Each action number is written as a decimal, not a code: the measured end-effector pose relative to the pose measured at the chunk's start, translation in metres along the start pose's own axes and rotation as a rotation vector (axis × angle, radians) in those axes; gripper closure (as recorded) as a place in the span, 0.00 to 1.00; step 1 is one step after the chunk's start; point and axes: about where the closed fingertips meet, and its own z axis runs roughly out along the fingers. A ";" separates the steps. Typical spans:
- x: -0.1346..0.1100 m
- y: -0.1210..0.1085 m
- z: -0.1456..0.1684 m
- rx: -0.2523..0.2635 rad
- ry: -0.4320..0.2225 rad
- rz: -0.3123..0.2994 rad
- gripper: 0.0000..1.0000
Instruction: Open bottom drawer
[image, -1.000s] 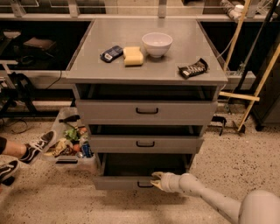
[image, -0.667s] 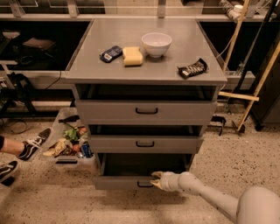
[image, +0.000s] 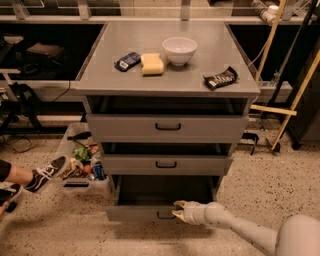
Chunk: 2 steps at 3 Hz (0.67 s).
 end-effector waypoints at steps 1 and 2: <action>0.000 0.000 0.000 0.000 0.000 0.000 1.00; 0.006 0.010 -0.003 -0.002 0.001 0.006 1.00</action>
Offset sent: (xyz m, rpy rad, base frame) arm -0.0618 -0.0178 -0.0331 0.0054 0.0233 -0.0190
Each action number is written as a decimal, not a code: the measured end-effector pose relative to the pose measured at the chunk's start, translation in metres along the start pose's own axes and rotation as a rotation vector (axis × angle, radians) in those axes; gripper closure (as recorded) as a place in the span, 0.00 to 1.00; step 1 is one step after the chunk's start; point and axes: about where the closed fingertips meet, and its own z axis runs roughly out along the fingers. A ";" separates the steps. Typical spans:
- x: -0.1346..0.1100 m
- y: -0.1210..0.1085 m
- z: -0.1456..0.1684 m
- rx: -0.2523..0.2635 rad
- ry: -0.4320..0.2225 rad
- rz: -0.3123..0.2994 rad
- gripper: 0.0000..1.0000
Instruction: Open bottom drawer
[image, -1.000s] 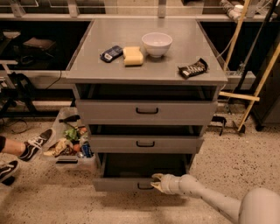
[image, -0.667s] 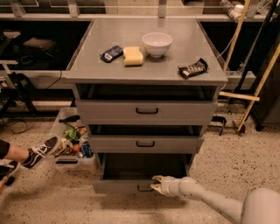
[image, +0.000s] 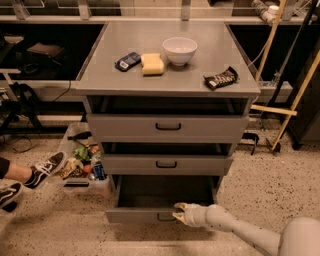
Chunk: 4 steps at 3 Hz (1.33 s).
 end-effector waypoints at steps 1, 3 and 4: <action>-0.002 0.000 -0.001 0.000 0.000 0.000 1.00; -0.002 0.009 -0.005 0.001 0.002 0.003 1.00; 0.003 0.021 -0.008 0.003 0.002 0.008 1.00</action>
Offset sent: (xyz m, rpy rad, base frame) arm -0.3077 0.0034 -0.0748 -0.0180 0.0452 -0.0995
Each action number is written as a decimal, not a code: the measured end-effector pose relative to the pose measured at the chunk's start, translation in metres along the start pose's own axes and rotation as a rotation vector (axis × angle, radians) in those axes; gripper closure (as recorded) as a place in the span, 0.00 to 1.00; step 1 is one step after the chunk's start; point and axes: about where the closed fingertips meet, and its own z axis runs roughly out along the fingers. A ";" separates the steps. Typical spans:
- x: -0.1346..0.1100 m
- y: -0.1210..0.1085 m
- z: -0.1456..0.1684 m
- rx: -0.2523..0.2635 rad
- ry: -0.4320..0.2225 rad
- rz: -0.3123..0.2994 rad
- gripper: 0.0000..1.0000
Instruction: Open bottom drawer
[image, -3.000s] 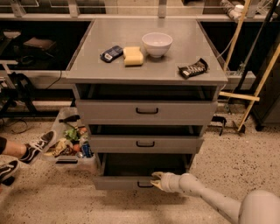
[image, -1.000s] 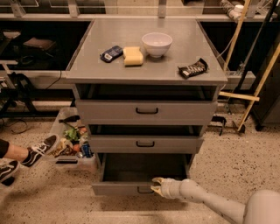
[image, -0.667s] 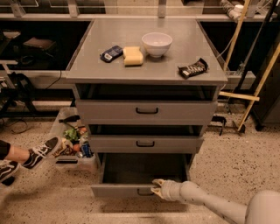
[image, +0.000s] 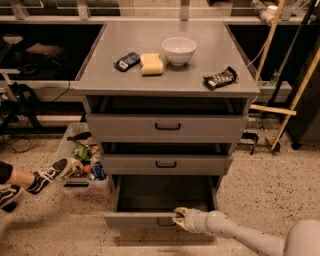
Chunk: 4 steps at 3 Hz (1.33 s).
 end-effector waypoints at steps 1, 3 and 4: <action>-0.002 0.000 -0.002 0.000 0.000 0.000 1.00; 0.000 0.014 -0.008 0.002 -0.003 0.009 1.00; 0.008 0.030 -0.011 0.003 -0.008 0.019 1.00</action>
Offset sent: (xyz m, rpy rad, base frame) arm -0.6196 -0.0324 -0.2103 0.2274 0.0948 -0.2457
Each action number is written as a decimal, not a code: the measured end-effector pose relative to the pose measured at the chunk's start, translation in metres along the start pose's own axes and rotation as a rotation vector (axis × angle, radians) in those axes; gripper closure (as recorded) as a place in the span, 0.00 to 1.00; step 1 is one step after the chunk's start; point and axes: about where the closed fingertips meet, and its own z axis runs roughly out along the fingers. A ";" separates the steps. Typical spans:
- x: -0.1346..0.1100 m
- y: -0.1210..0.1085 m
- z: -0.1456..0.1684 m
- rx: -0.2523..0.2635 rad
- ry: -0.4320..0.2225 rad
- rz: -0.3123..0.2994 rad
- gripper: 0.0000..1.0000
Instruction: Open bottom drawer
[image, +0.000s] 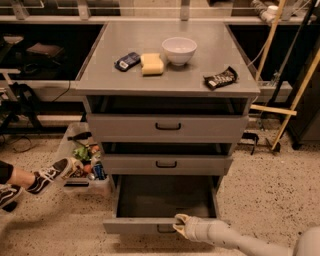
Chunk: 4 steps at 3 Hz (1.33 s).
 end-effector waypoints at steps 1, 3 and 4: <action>-0.004 -0.001 -0.003 0.000 0.000 0.000 1.00; 0.001 0.014 -0.009 0.002 -0.005 0.010 0.81; 0.001 0.014 -0.009 0.002 -0.005 0.010 0.58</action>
Offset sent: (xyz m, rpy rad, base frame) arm -0.6626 -0.0554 -0.2504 0.2859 0.0745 -0.2848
